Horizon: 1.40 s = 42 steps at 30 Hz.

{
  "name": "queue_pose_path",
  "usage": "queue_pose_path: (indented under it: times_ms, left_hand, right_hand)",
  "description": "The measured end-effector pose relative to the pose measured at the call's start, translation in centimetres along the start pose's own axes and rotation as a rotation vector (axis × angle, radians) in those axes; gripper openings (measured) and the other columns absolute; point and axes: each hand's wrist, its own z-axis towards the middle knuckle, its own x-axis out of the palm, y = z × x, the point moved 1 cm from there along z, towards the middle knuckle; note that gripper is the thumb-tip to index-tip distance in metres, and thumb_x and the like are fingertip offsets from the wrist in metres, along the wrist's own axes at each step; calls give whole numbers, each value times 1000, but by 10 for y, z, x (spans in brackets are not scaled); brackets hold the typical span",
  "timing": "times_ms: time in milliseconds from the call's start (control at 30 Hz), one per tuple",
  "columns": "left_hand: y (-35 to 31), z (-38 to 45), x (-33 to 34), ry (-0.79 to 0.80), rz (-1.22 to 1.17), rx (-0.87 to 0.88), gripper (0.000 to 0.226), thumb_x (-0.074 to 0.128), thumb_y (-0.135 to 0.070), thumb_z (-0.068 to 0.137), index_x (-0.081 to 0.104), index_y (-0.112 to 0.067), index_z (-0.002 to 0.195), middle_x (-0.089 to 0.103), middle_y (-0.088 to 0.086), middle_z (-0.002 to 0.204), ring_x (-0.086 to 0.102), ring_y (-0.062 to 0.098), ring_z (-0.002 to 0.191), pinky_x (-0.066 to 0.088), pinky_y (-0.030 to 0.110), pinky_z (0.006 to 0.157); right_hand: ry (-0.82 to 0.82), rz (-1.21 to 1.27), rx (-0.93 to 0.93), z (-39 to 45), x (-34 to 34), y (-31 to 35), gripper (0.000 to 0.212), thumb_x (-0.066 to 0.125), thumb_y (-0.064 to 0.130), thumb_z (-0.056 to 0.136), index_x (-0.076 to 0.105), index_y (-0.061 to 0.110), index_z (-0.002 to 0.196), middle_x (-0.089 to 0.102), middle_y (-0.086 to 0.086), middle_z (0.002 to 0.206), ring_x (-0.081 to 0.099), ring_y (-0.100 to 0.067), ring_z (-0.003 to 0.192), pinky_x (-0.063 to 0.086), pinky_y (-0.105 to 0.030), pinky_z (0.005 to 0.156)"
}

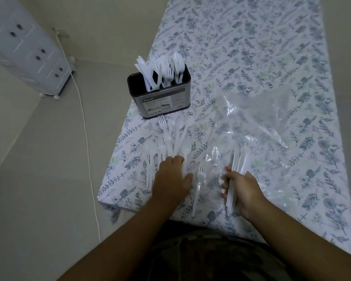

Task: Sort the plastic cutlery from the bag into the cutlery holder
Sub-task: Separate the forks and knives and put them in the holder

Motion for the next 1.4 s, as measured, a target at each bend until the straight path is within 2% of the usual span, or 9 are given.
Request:
queue_pose_path:
  times_ms: [433, 600, 767, 1000, 1067, 1133, 1267, 1333, 1400]
  left_hand:
    - [9, 7, -9, -82, -358, -311, 30, 57, -12, 92, 61, -9, 122, 63, -3, 89, 63, 12, 82, 52, 21, 71]
    - [2, 3, -7, -6, -352, -171, 25, 63, -13, 91, 64, -13, 116, 59, -10, 87, 58, 1, 76, 46, 8, 64]
    - [-13, 0, -10, 12, -362, -33, 29, 61, -21, 93, 66, -14, 121, 61, -3, 109, 60, 7, 92, 51, 18, 87]
    - [-35, -11, -6, 121, -539, -134, 12, 61, -20, 93, 67, -20, 104, 63, -8, 88, 60, 3, 73, 46, 11, 60]
    - [-40, -13, -3, 153, -557, -126, 17, 62, -26, 95, 68, -19, 109, 65, -8, 91, 62, 2, 76, 47, 10, 60]
    - [-43, -14, 1, 177, -549, -86, 25, 61, -32, 96, 68, -23, 118, 64, -8, 101, 63, 3, 82, 49, 10, 67]
    - [-44, -11, 1, 168, -574, -74, 34, 63, -30, 96, 62, -28, 130, 61, -7, 109, 64, 5, 90, 56, 18, 77]
    - [-50, -7, 1, 176, -614, -60, 33, 65, -26, 94, 65, -31, 127, 64, -9, 105, 68, 6, 87, 60, 29, 78]
    - [-56, -1, 2, 167, -637, -65, 38, 69, -25, 91, 65, -31, 128, 67, -13, 102, 68, 0, 83, 60, 27, 81]
  right_hand:
    - [-25, 8, 24, 7, -7, 3, 24, 54, 4, 94, 63, 15, 113, 58, -6, 74, 50, -17, 55, 41, -28, 50]
    - [48, -71, 37, 6, -5, 5, 23, 56, 5, 93, 63, 16, 111, 57, -7, 79, 52, -18, 58, 45, -29, 51]
    - [258, -36, 156, 1, -1, 6, 16, 59, 7, 87, 59, 8, 103, 56, -11, 82, 56, -21, 68, 48, -35, 62]
    - [329, -10, 107, -4, 7, 2, 35, 57, -3, 94, 61, 8, 127, 69, -18, 101, 68, -32, 94, 59, -51, 83]
    - [342, -6, 80, -5, 9, 5, 40, 56, -5, 95, 60, 11, 131, 69, -25, 117, 67, -41, 112, 52, -61, 99]
    - [366, -3, 54, -7, 11, 9, 38, 54, -5, 97, 61, 12, 130, 69, -27, 123, 68, -39, 114, 48, -59, 104]
    - [356, -51, -28, -11, 19, 15, 33, 51, -1, 100, 60, 12, 129, 69, -23, 119, 76, -28, 97, 60, -42, 83]
    - [322, -96, -75, -10, 24, 18, 36, 50, 3, 101, 57, 16, 133, 67, -20, 122, 73, -27, 101, 59, -38, 75]
    - [295, -102, -121, -10, 27, 22, 39, 47, 5, 99, 59, 19, 133, 67, -16, 122, 70, -27, 105, 58, -37, 75]
